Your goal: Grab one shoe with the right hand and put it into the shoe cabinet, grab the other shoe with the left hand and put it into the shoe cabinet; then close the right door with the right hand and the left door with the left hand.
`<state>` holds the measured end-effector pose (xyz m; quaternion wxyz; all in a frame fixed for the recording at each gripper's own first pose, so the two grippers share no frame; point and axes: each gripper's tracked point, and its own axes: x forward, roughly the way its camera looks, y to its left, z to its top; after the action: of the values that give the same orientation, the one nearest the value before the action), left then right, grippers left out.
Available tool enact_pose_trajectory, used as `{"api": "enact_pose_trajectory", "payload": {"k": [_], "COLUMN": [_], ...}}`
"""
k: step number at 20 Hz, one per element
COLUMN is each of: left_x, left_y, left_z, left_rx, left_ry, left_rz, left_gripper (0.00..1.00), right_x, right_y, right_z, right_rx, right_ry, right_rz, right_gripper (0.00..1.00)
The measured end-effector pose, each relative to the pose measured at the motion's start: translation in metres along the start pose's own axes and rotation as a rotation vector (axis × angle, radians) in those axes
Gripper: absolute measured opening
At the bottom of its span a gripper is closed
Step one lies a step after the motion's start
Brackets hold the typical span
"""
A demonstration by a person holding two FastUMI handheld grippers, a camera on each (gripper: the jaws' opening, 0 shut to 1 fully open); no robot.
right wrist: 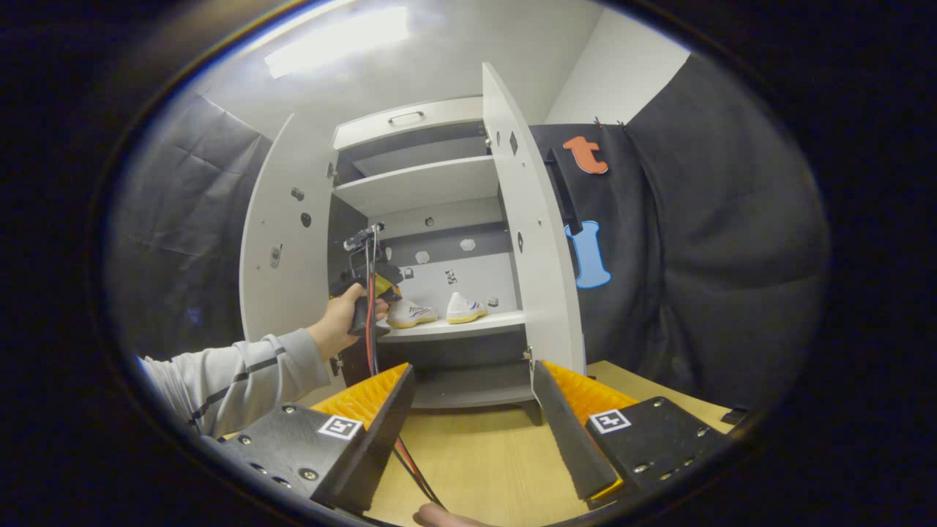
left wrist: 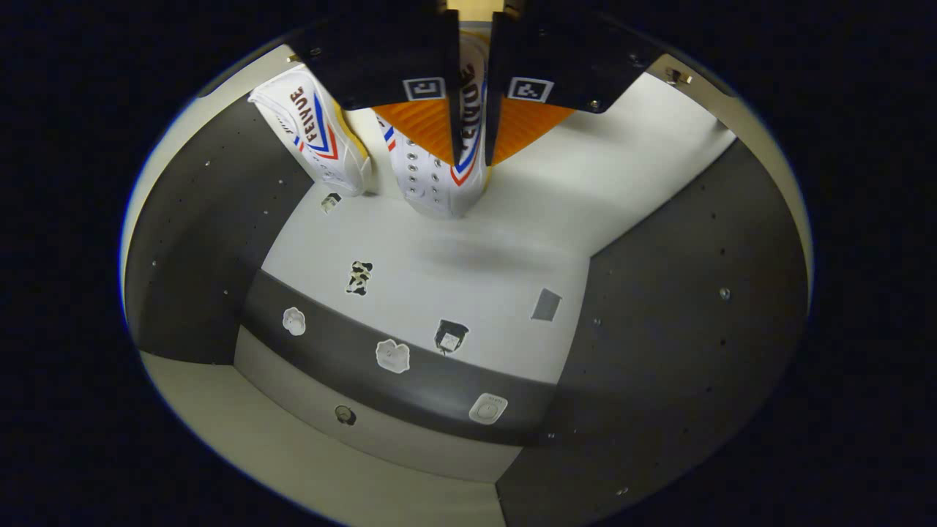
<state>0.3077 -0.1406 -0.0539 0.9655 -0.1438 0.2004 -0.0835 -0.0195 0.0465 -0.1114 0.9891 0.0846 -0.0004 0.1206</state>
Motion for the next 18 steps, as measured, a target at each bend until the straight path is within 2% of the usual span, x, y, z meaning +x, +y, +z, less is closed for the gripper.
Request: {"api": "enact_pose_trajectory", "payload": {"k": [1, 4, 5, 7, 8, 9, 10, 11, 13, 16, 18], "left_x": [-0.003, -0.020, -0.024, -0.036, -0.041, -0.054, -0.060, -0.075, -0.099, -0.146, -0.182], "left_y": [0.004, 0.021, 0.022, 0.017, 0.021, 0.027, 0.028, 0.031, 0.029, 0.021, 0.011], "left_z": [-0.001, 0.008, 0.012, 0.007, 0.000, 0.000, 0.001, 0.000, 0.007, 0.005, 0.008], "left_rx": [0.009, 0.049, 0.059, 0.095, 0.129, 0.156, 0.177, 0.193, 0.216, 0.295, 0.345], "left_ry": [0.001, -0.029, -0.044, -0.023, 0.002, -0.004, -0.015, -0.017, -0.074, -0.122, -0.198], "left_rz": [0.010, 0.069, 0.073, 0.044, 0.065, 0.083, 0.085, 0.102, 0.085, 0.042, -0.001], "left_gripper": [0.29, 0.34, 0.46, 0.54, 0.58, 0.81, 0.84, 0.82, 0.83, 0.84, 0.84], "right_x": [0.001, 0.000, -0.001, -0.003, -0.006, -0.009, -0.012, -0.014, -0.019, -0.027, -0.028], "right_y": [0.001, 0.006, 0.008, 0.011, 0.017, 0.025, 0.028, 0.029, 0.031, 0.036, 0.035], "right_z": [-0.002, -0.002, -0.002, 0.000, 0.001, 0.002, 0.003, 0.006, 0.012, 0.020, 0.022], "right_rx": [-0.005, -0.026, -0.035, -0.037, -0.036, -0.045, -0.060, -0.080, -0.112, -0.118, -0.112], "right_ry": [0.006, 0.003, 0.001, -0.003, -0.004, -0.008, -0.014, -0.023, -0.044, -0.077, -0.081], "right_rz": [-0.001, 0.003, 0.003, -0.007, 0.002, 0.022, 0.029, 0.027, 0.016, 0.022, 0.016], "right_gripper": [0.97, 0.97, 0.97, 0.97, 0.97, 0.97, 0.97, 0.97, 0.97, 0.97, 0.97]}}
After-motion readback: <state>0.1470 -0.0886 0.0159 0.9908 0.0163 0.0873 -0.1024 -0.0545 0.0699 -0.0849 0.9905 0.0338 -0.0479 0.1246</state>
